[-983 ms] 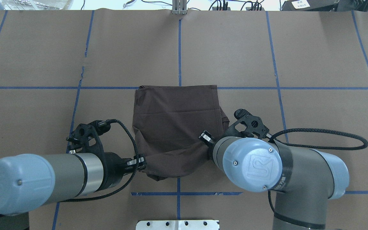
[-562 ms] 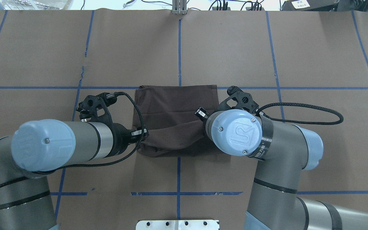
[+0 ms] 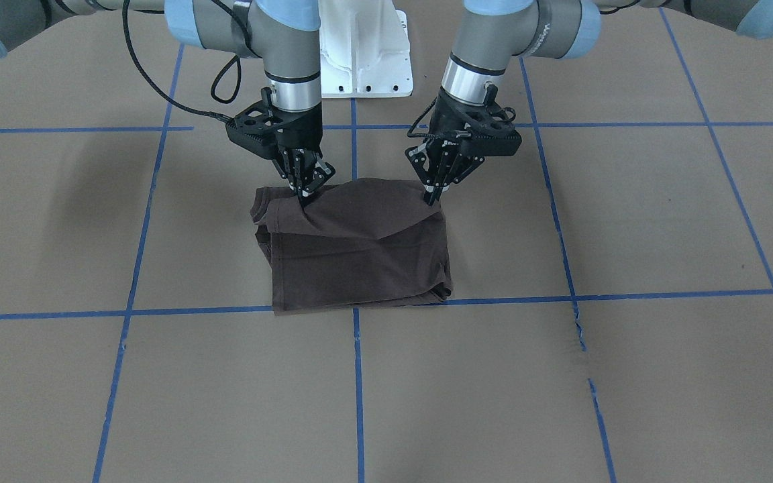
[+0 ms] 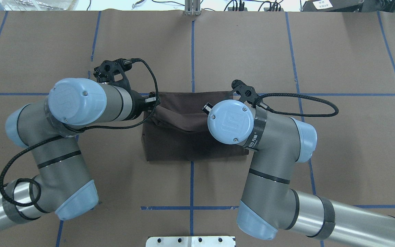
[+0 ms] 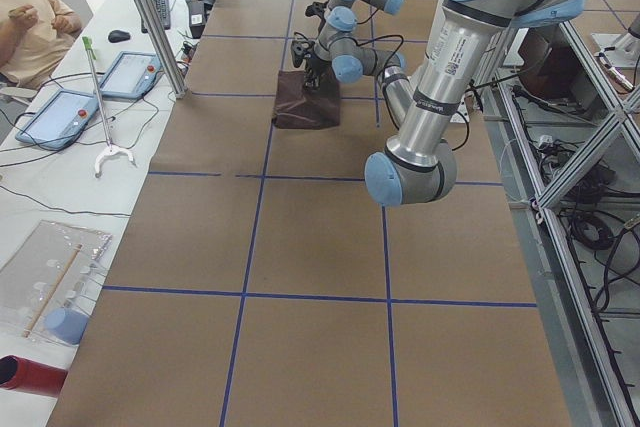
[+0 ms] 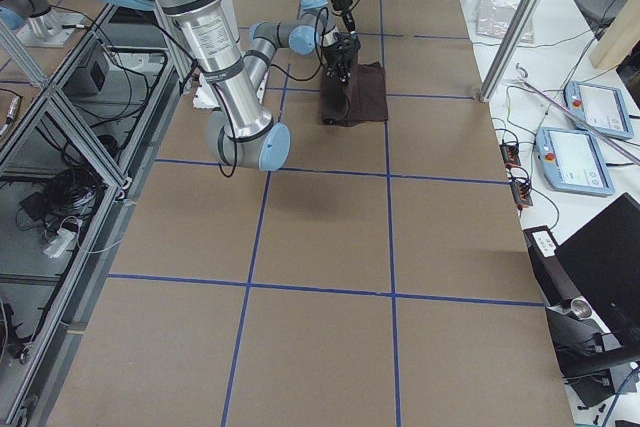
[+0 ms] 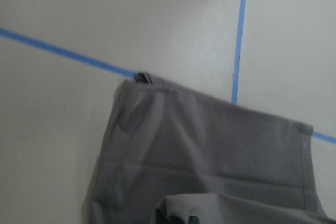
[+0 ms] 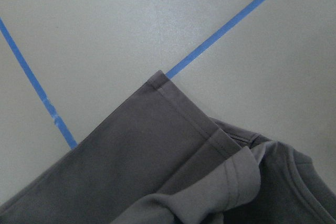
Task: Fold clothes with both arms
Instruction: 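Lay the folded edge onto the far half and open both grippers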
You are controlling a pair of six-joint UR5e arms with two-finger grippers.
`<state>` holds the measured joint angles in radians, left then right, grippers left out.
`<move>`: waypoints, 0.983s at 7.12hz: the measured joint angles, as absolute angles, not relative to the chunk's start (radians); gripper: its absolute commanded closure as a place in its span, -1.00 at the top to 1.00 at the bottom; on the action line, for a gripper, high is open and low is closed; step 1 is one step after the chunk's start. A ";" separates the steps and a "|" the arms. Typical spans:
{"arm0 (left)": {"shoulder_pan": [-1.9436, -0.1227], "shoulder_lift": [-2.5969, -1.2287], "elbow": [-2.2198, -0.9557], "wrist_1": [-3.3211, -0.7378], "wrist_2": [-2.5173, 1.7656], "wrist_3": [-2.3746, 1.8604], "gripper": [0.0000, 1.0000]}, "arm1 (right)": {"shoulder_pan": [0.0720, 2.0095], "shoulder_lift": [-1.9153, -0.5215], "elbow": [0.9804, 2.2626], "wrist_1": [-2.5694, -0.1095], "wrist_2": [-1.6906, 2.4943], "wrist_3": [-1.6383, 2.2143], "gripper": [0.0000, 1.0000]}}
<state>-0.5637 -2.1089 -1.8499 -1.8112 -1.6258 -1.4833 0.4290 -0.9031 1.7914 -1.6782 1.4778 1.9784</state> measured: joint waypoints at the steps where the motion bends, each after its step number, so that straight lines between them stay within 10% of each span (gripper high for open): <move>1: -0.587 -2.127 -1.784 -1.850 -1.626 -1.460 -1.00 | 0.438 -0.881 1.752 -1.674 1.483 1.973 -1.00; 5: -0.610 -2.155 -1.617 -1.958 -1.624 -1.426 -1.00 | 0.482 -0.851 1.570 -1.475 1.511 1.915 -1.00; 6: -0.610 -2.157 -1.583 -1.989 -1.623 -1.425 0.30 | 0.493 -0.852 1.561 -1.464 1.524 1.896 -0.13; 7: -0.610 -2.157 -1.549 -2.020 -1.623 -1.419 0.99 | 0.500 -0.853 1.557 -1.461 1.532 1.869 0.99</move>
<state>-0.6103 -2.1574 -1.5493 -2.0204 -1.6233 -1.4189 0.5000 -0.8531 1.5569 -1.4608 1.5319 1.8692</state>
